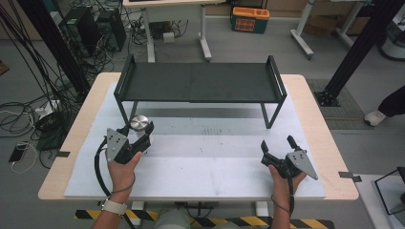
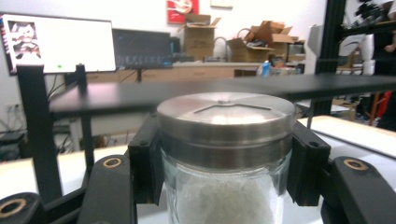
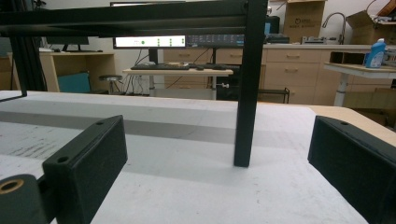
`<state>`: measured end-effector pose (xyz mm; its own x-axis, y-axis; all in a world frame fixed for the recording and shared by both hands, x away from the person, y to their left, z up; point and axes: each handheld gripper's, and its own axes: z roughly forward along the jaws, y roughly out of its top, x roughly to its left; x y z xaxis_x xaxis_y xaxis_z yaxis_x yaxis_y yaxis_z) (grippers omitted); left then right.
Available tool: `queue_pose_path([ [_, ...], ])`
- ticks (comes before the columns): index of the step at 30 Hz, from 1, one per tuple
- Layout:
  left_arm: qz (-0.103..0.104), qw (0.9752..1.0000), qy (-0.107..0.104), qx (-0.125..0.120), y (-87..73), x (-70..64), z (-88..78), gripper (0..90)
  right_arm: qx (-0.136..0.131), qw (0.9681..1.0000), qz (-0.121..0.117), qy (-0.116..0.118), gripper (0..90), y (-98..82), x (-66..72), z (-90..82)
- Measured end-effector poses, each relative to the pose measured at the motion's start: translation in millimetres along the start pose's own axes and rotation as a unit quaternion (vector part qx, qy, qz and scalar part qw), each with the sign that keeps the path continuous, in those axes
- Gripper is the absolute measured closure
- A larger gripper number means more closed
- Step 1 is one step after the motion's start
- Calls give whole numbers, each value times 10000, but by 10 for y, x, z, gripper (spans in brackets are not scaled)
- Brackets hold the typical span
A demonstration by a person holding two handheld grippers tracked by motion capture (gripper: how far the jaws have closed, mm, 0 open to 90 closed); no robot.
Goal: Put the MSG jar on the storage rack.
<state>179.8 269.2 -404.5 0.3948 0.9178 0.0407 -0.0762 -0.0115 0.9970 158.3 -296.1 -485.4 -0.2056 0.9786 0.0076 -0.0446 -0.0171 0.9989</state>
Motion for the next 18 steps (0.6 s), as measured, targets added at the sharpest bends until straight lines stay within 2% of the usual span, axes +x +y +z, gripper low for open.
queue_pose_path([
  [6,-2,9998,-156,-143,238,-3,31,420,9,10000,-7,-4,43,3,2,1],
  [9,-45,9996,-245,-115,375,10,46,420,19,10000,-3,-2,43,6,2,2],
  [11,56,9995,-299,-89,466,15,62,420,21,10000,-3,0,43,7,2,2],
  [13,62,9994,-331,-87,538,18,76,420,21,10000,-3,1,43,7,0,3],
  [18,31,9990,-441,-70,761,44,181,420,18,10000,3,0,43,6,0,3],
])
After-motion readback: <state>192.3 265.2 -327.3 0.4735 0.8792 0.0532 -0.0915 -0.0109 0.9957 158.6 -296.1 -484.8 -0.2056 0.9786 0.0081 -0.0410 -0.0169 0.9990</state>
